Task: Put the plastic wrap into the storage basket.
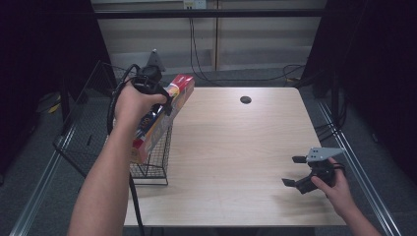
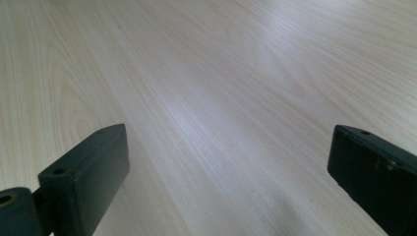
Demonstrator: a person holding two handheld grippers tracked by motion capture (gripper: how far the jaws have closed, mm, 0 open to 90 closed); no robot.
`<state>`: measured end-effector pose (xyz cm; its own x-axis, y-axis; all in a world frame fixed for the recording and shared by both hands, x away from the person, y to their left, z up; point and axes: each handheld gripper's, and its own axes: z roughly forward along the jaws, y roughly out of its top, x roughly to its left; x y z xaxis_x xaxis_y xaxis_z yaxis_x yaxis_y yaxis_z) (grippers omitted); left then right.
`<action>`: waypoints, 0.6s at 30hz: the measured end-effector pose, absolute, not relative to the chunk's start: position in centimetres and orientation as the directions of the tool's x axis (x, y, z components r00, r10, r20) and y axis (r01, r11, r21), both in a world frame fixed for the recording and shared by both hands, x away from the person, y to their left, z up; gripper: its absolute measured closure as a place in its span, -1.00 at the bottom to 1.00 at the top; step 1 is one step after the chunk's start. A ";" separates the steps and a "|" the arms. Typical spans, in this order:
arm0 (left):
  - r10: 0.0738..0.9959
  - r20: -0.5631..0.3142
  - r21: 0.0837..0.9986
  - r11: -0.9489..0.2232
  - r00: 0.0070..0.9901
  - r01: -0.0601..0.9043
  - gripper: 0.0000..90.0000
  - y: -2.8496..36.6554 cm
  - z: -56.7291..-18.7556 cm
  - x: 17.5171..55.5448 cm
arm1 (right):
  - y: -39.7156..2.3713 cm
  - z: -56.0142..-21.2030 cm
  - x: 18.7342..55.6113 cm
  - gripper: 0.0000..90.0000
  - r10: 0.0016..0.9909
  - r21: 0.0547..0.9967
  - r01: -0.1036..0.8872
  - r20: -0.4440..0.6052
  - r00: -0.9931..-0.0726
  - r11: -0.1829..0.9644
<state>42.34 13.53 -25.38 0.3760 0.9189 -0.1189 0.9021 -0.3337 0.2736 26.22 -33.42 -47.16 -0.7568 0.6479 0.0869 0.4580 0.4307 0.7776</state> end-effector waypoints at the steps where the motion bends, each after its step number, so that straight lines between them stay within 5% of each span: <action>1: 0.922 -0.114 0.271 -0.330 0.371 0.904 0.00 13.7 -25.3 42.3 | -33.4 -47.2 26.2 -0.96 0.647 0.777 0.458 0.087 -0.757 0.431; 18: 0.939 -0.125 0.273 -0.277 0.319 0.921 0.01 16.5 -24.8 42.0 | -33.4 -47.2 26.2 -0.96 0.645 0.777 0.459 0.090 -0.759 0.431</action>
